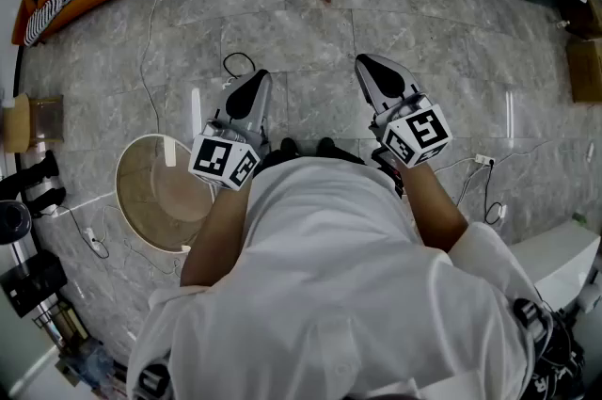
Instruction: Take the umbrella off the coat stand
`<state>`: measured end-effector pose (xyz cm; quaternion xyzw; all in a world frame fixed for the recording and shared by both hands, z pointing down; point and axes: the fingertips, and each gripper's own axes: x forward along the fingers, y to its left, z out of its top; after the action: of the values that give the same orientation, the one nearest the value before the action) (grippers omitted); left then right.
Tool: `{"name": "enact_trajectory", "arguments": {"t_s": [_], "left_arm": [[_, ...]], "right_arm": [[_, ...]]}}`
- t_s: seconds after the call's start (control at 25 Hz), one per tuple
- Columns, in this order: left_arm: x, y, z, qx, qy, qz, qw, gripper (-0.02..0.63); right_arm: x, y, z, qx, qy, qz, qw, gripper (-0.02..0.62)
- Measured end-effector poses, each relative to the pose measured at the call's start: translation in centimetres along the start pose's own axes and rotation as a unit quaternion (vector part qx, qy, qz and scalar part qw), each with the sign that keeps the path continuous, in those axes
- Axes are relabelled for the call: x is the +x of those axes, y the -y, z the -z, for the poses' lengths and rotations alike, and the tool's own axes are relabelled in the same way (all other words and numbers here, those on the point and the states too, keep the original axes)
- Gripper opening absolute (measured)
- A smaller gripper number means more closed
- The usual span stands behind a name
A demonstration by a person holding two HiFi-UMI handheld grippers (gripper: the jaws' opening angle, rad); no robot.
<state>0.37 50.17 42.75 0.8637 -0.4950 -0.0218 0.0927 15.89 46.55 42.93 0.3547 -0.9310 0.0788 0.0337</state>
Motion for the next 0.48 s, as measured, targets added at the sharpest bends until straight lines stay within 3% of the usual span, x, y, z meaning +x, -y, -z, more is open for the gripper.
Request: {"name": "enact_trajectory", "arguments": {"t_s": [0.48], "left_arm": [[2.6,3.4,0.8,0.011,-0.003,-0.005,0.9999,0.014]], "right_arm": [[-3.1,2.1,-0.2,0.006,0.026,-0.040,0.999,0.017]]}}
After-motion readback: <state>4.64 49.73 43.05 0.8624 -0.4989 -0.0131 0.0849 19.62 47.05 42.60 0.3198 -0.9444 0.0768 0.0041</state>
